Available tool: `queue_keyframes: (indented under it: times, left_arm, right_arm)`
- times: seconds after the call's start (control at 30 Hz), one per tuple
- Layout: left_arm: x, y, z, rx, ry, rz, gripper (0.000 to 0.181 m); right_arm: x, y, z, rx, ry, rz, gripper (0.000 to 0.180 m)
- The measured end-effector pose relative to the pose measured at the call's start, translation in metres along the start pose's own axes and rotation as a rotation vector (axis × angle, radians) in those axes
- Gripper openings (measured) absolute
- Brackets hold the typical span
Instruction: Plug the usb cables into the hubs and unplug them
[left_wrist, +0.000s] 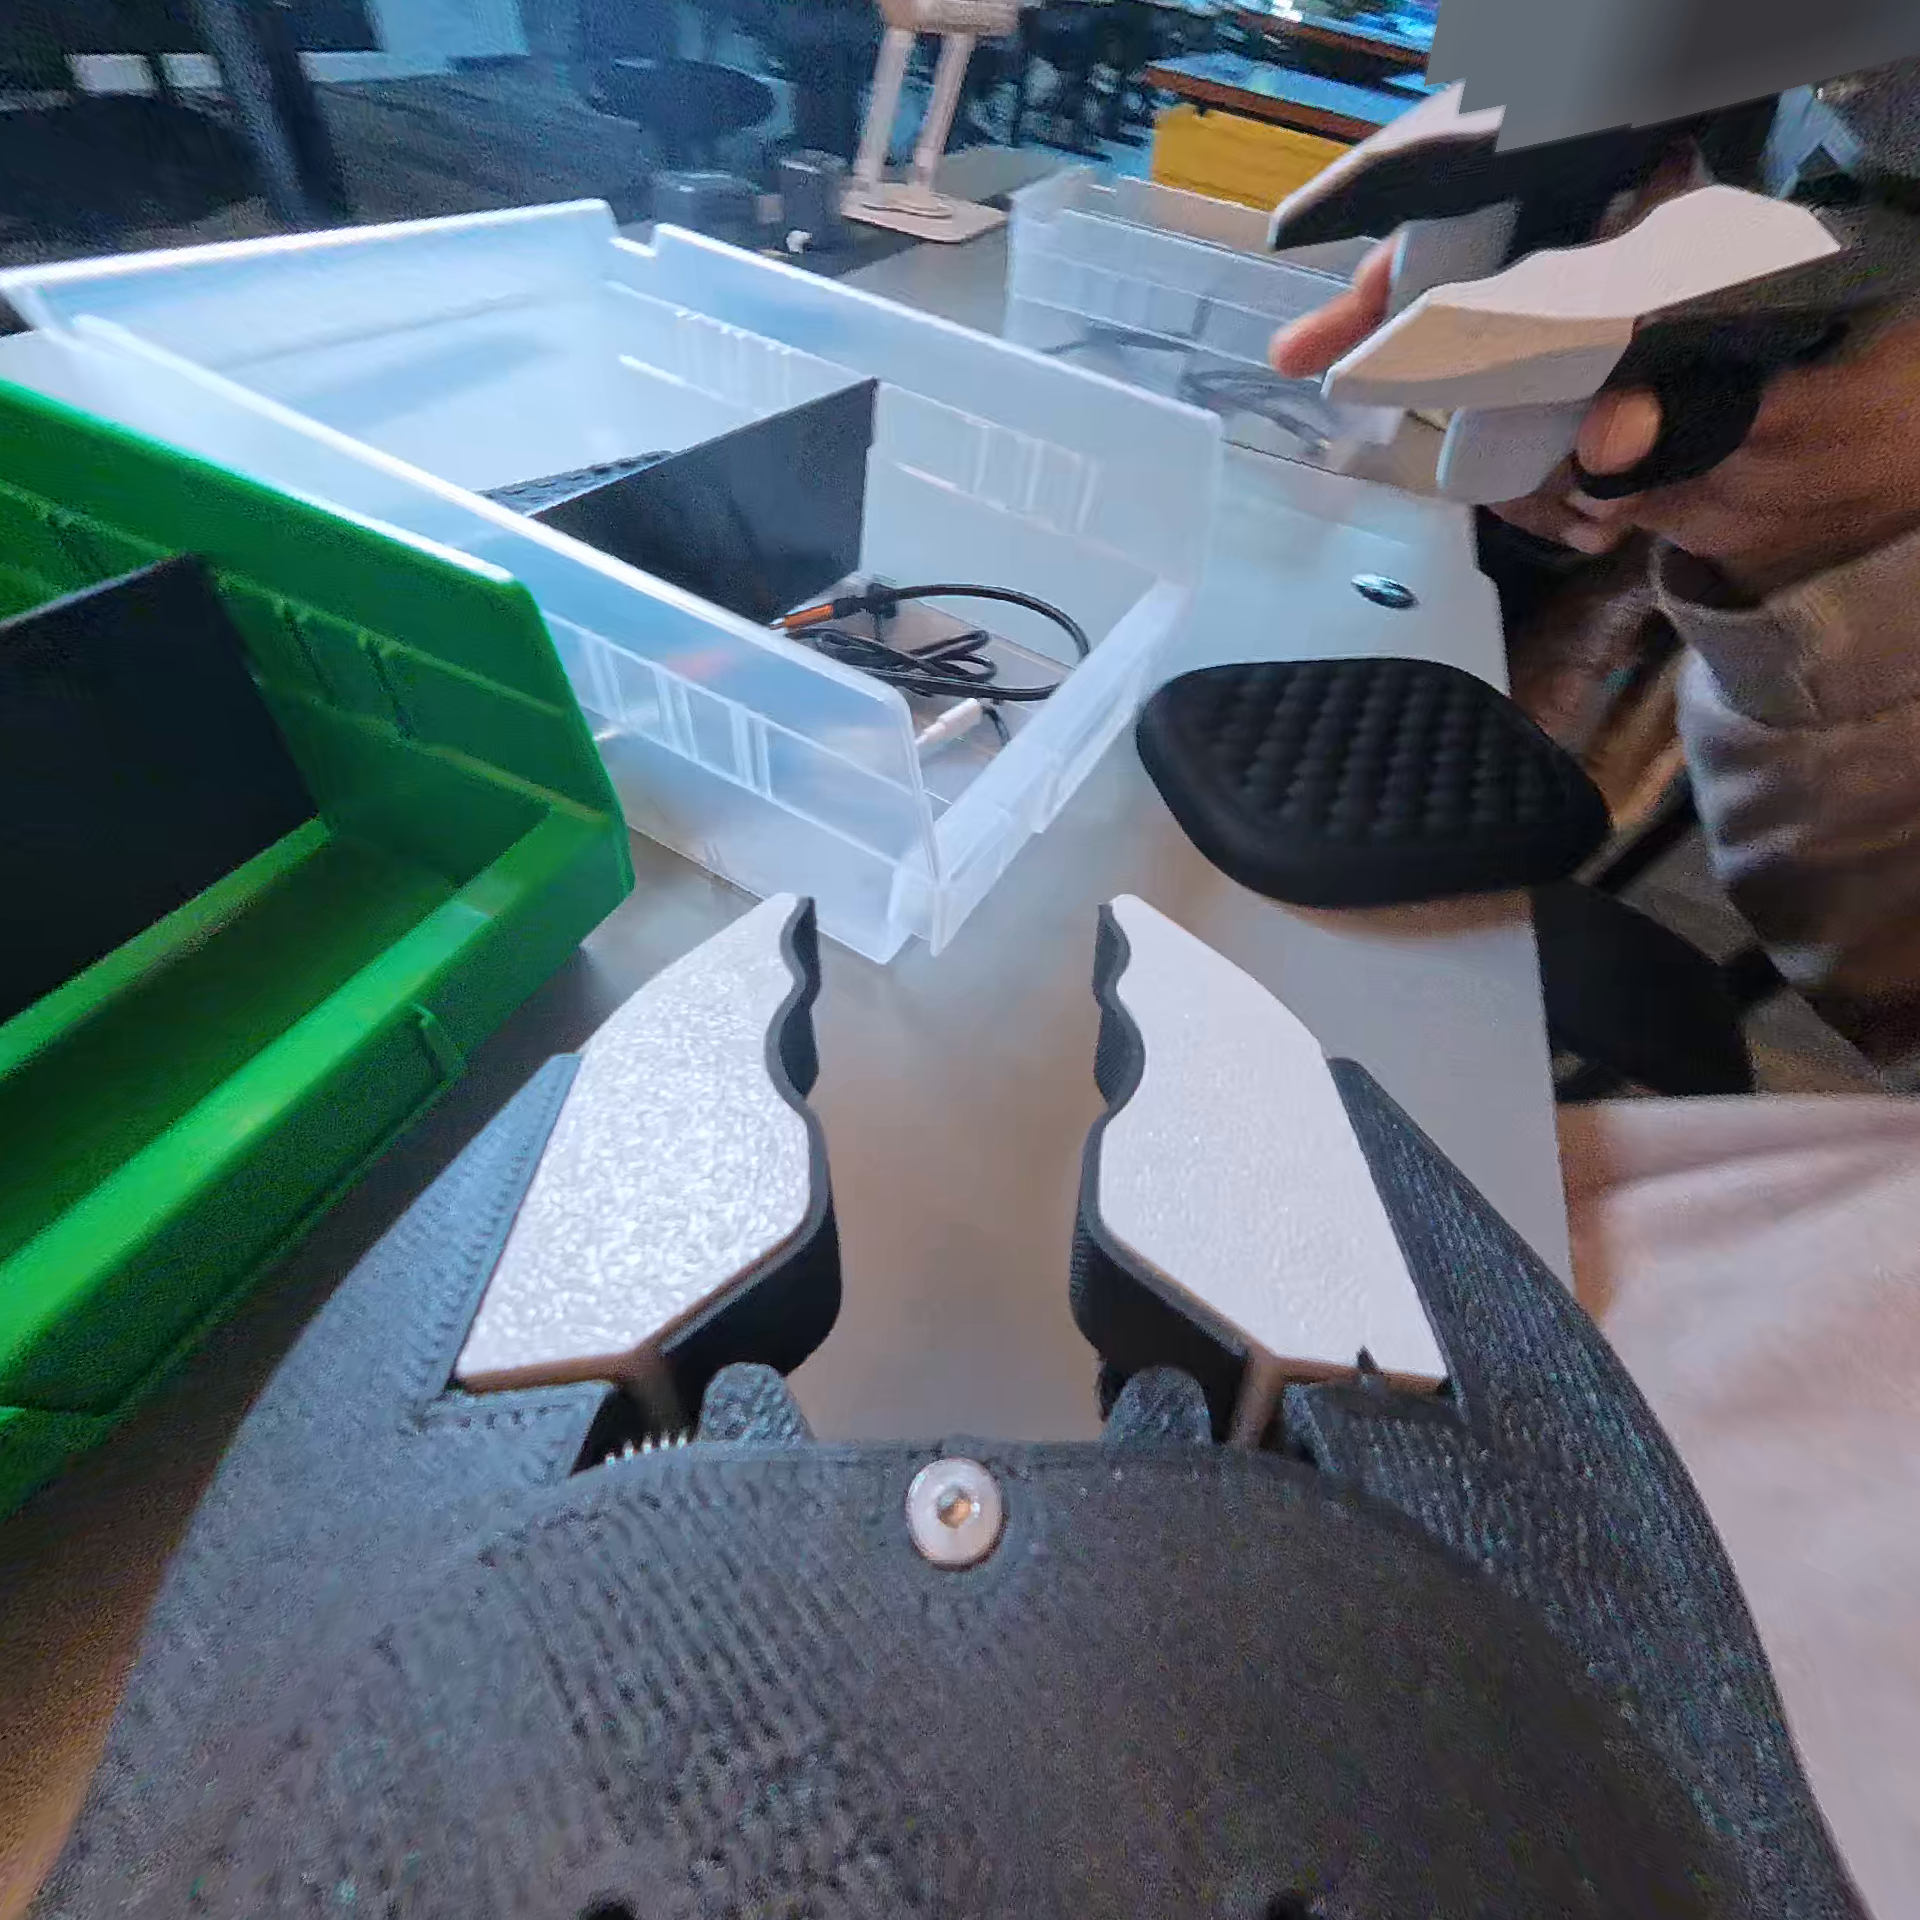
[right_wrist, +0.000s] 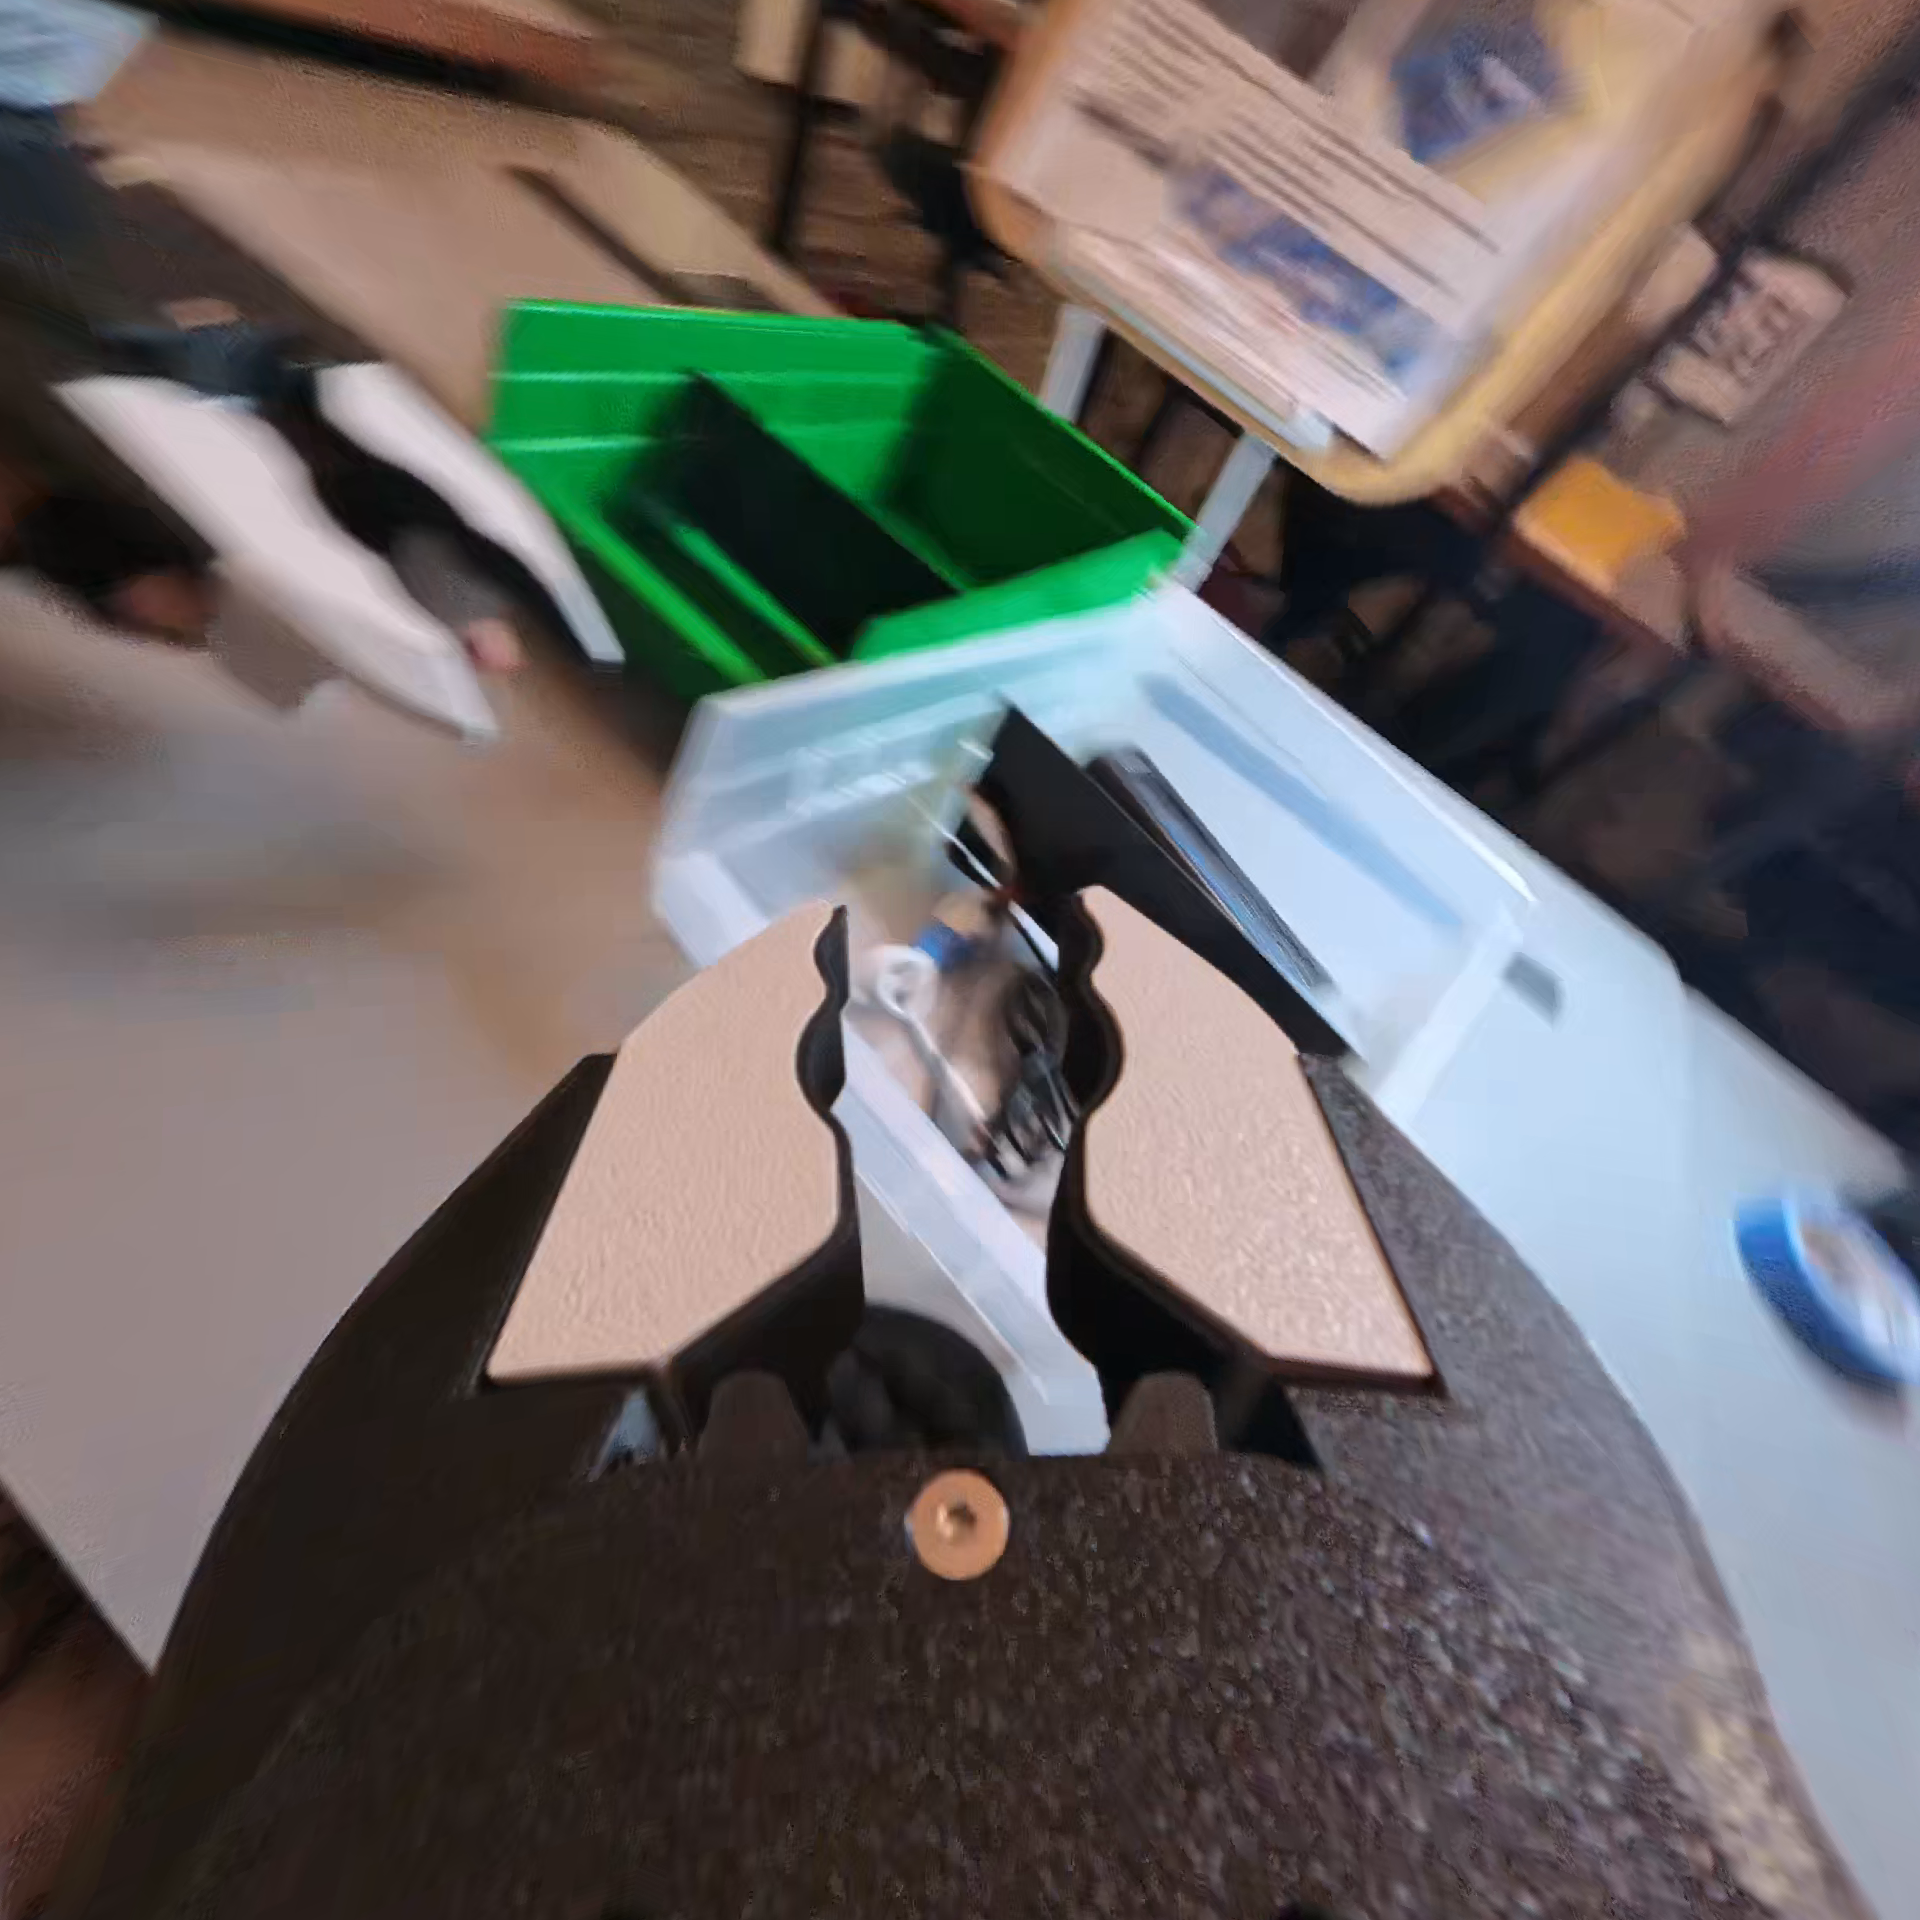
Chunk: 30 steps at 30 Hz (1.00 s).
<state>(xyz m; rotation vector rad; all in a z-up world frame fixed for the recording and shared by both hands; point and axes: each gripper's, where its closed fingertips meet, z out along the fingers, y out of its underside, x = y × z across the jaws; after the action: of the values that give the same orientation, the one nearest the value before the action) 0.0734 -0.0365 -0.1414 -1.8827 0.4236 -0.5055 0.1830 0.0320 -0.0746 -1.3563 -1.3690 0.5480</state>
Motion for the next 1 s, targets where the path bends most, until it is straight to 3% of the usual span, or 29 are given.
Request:
queue_keyframes:
  times: [0.03, 0.1, 0.2, 0.3, 0.4, 0.43, 0.73, 1.0]
  left_arm:
    - [0.0, 0.002, 0.007, 0.011, -0.04, -0.017, 0.057]
    - [-0.002, 0.0, 0.023, 0.042, -0.111, -0.05, 0.069]
    - [-0.011, -0.009, 0.05, 0.066, -0.221, -0.048, 0.073]
    - [-0.03, -0.01, 0.074, 0.039, -0.337, 0.0, 0.057]
    - [-0.046, -0.012, 0.079, 0.037, -0.407, 0.014, 0.039]
    - [-0.048, -0.014, 0.079, 0.037, -0.405, 0.009, 0.035]
    - [-0.017, -0.04, 0.066, 0.081, -0.358, 0.151, 0.023]
    - [-0.003, -0.098, -0.014, 0.218, -0.449, 0.252, 0.017]
  right_arm:
    - [0.025, 0.02, -0.01, -0.023, 0.084, 0.102, 0.044]
    - [0.058, 0.062, -0.024, -0.072, 0.198, 0.259, 0.052]
    - [0.06, 0.105, -0.011, -0.153, 0.154, 0.41, 0.053]
    - [0.053, 0.124, 0.022, -0.219, 0.059, 0.483, 0.048]
    - [0.07, 0.13, 0.036, -0.266, 0.176, 0.419, 0.026]
    - [0.076, 0.129, 0.035, -0.252, 0.223, 0.398, 0.016]
    - [0.073, 0.115, -0.004, -0.159, 0.341, 0.351, 0.01]
    - [0.054, 0.023, -0.03, -0.004, 0.368, 0.188, 0.011]
